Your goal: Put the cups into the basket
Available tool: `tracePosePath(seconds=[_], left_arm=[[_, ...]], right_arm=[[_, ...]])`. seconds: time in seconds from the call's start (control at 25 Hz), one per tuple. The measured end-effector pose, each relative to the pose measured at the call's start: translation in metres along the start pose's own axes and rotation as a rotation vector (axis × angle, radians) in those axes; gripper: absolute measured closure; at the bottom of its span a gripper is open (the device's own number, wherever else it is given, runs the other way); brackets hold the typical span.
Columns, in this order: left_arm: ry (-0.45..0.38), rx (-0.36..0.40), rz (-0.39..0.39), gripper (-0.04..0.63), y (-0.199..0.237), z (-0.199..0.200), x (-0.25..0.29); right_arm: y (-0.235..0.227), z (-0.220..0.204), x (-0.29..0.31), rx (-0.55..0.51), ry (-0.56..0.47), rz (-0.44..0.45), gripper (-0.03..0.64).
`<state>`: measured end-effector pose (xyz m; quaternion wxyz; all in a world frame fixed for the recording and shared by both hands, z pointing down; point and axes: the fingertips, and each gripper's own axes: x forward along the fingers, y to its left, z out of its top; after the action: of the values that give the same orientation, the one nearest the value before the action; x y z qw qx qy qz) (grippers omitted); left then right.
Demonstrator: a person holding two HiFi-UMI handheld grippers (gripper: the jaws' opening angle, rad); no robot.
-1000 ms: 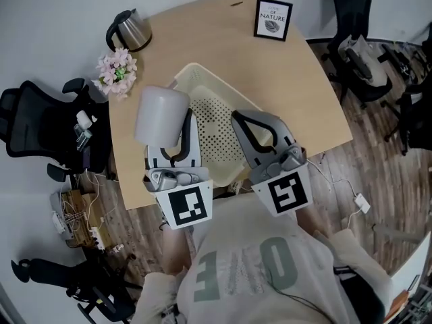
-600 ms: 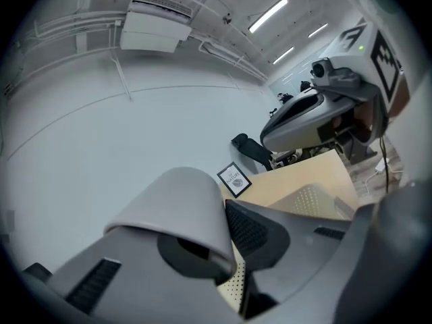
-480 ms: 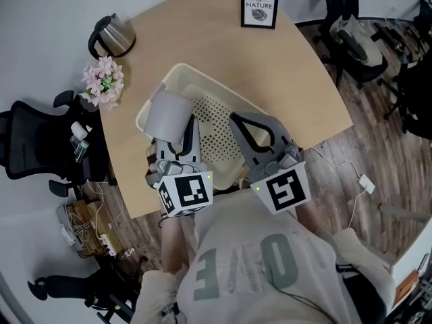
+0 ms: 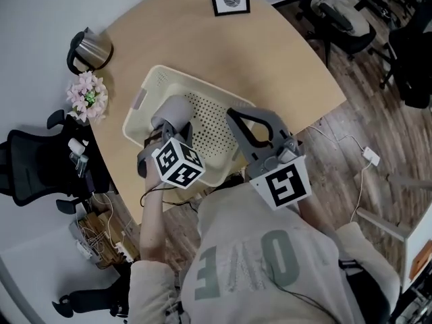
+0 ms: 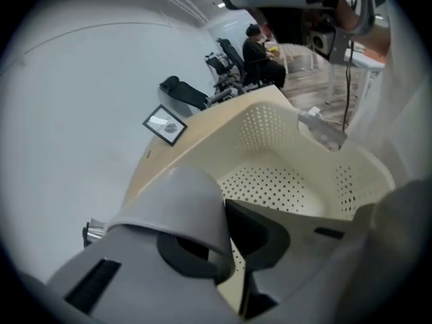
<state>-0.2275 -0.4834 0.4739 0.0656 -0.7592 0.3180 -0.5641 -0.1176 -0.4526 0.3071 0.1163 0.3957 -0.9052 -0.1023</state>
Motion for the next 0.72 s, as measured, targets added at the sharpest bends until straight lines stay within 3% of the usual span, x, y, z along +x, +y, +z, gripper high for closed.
tracePosePath(seconds=[0.2,0.48,0.72], left_arm=[[0.183,0.242,-0.098,0.548,-0.021,-0.024,0.028],[0.346,0.462,-0.254,0.546,-0.046,-0.059,0.057],[0.449,0.571,-0.325,0.545,-0.058,-0.076,0.076]], right_arm=[[-0.009,-0.006,-0.015,0.027,-0.007,-0.032,0.618],[-0.012,-0.009,-0.031,0.059,-0.020,-0.045,0.618],[-0.011,-0.010,-0.035,0.069,-0.009,-0.055,0.618]])
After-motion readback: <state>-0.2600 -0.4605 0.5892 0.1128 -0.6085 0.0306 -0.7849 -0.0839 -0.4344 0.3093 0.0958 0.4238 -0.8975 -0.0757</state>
